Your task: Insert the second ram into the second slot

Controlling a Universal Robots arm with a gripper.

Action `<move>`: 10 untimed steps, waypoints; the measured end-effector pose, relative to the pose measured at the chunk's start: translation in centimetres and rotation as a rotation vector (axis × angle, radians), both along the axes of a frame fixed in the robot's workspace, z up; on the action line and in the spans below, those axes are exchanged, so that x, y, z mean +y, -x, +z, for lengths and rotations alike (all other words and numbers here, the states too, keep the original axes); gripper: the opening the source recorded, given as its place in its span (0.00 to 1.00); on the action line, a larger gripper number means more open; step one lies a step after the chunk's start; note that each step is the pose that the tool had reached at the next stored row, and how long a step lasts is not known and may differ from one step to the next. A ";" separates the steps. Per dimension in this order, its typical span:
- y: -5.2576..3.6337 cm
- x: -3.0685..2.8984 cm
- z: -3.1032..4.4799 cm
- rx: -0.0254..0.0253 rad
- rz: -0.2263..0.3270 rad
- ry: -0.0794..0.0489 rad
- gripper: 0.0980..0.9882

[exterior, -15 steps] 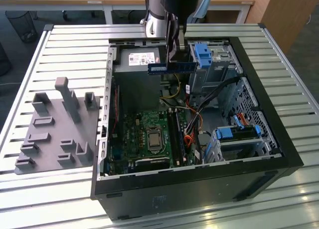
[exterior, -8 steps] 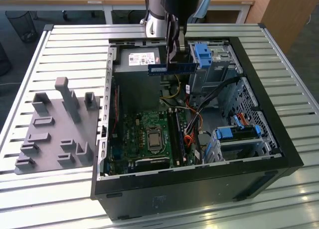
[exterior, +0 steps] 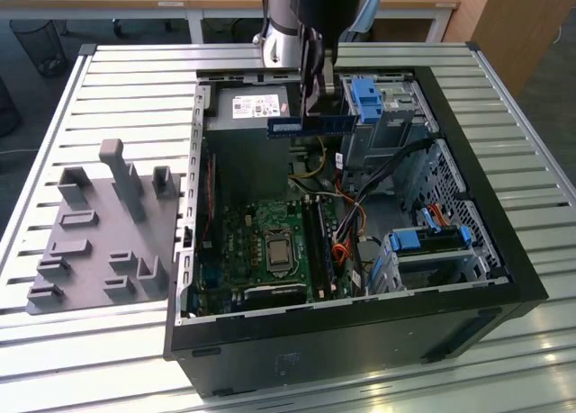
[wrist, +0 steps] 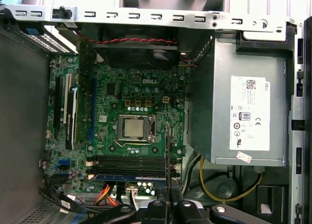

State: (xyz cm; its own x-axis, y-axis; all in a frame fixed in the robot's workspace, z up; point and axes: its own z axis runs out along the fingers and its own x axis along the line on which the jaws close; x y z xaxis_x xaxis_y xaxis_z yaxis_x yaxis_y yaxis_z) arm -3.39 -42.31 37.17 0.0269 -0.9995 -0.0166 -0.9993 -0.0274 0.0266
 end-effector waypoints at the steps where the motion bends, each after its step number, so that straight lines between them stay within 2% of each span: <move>1: 0.00 -0.03 0.00 0.0001 0.000 0.000 0.04; 10: 0.00 -0.27 0.00 0.0001 0.000 0.000 0.04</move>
